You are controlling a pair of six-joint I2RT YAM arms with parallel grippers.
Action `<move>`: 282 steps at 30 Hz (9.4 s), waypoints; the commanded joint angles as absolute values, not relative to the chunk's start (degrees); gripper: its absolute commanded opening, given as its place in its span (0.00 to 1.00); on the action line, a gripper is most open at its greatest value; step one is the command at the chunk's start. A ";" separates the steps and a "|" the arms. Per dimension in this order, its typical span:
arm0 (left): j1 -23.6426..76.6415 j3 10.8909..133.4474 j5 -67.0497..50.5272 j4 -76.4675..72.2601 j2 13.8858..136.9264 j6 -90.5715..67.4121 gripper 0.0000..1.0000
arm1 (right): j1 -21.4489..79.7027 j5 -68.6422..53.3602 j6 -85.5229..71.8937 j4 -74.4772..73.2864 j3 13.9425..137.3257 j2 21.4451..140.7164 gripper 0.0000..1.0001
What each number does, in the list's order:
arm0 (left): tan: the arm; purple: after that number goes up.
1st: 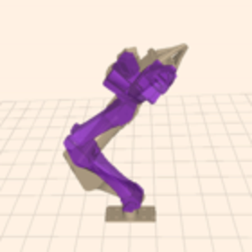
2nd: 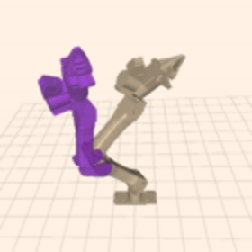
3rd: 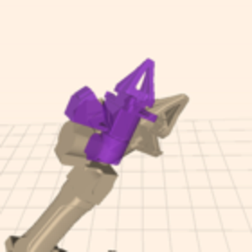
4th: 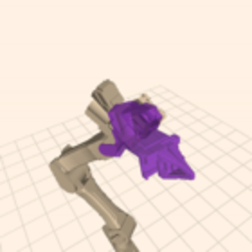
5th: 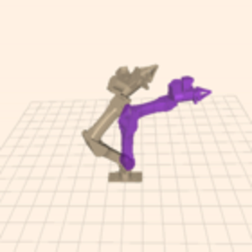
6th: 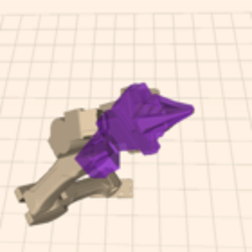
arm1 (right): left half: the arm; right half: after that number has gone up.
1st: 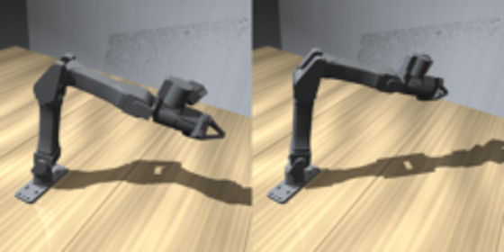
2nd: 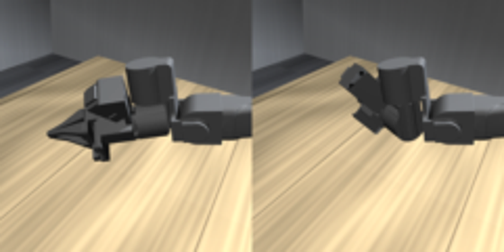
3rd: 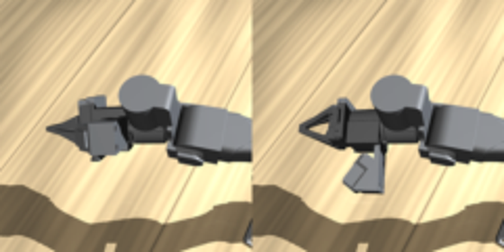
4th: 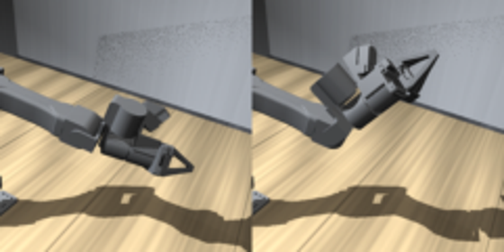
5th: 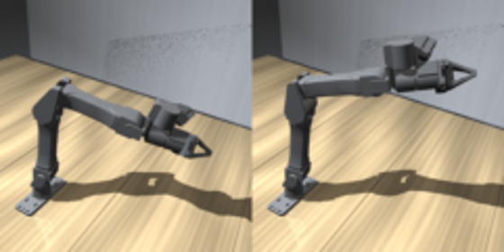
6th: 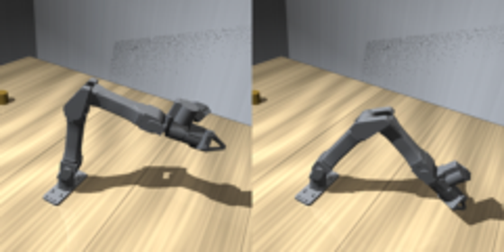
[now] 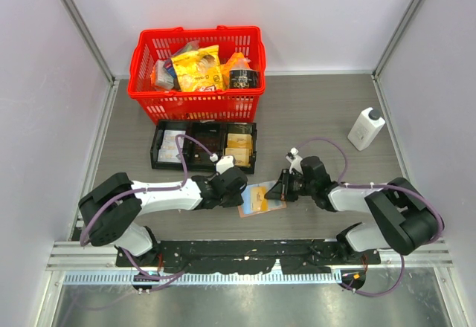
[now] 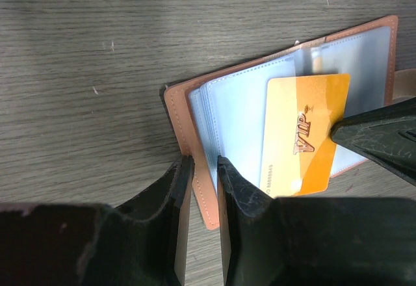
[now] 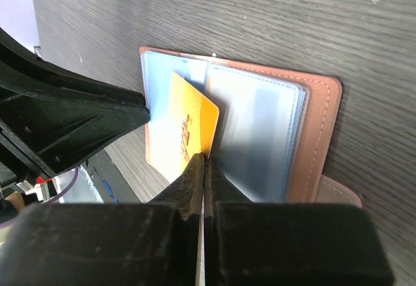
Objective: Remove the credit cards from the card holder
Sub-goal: Remove the credit card from the card holder, then place the credit card in the storage box, then remove the credit card from the card holder.
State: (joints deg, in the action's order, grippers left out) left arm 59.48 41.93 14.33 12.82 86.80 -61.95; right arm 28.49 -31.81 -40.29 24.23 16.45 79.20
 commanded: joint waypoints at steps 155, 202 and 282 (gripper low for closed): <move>21.36 47.46 30.15 34.19 46.41 -27.95 0.96 | 63.80 74.88 -51.15 27.95 60.99 106.69 0.01; 26.61 47.72 12.30 35.59 50.71 -33.82 0.84 | 48.18 23.13 -43.69 -10.99 40.88 64.70 0.73; 65.48 40.17 23.38 14.24 82.79 -66.36 0.38 | 42.18 -18.28 -40.17 -3.08 35.15 72.16 0.41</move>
